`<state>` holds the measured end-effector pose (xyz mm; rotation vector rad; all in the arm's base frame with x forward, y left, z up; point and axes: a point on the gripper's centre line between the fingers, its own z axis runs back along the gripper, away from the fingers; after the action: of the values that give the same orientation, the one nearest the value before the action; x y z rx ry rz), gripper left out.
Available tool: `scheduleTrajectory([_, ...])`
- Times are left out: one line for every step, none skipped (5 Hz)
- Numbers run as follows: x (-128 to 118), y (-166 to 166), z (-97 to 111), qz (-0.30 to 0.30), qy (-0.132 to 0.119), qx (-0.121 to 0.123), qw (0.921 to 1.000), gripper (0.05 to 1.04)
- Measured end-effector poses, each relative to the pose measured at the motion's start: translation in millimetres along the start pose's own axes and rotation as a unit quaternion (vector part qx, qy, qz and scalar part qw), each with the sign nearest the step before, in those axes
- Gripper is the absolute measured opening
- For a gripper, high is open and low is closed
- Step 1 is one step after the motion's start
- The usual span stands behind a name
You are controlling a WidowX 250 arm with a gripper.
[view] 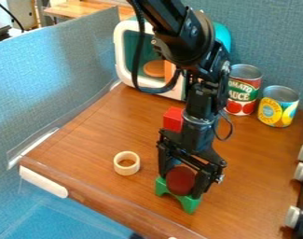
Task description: Move the brown cube to the top of the white cylinder
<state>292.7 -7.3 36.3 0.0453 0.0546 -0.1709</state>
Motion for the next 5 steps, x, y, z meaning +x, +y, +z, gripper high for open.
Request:
scheduleTrajectory([-0.4,0.0,-0.8,0.006,0.001,-0.004,1.0000,0.783])
scheduleTrajectory([-5.5,7.2,2.0,0.016,0.008,-0.014,0.9997,0.783])
scheduleTrajectory([-11.3,22.7,29.4,0.038,-0.022,-0.024,0.9987,0.782])
scheduleTrajectory([-23.7,43.5,49.2,0.074,-0.035,-0.035,0.9961,0.782])
scheduleTrajectory([-31.2,58.9,50.6,0.094,-0.031,-0.043,0.9941,0.782])
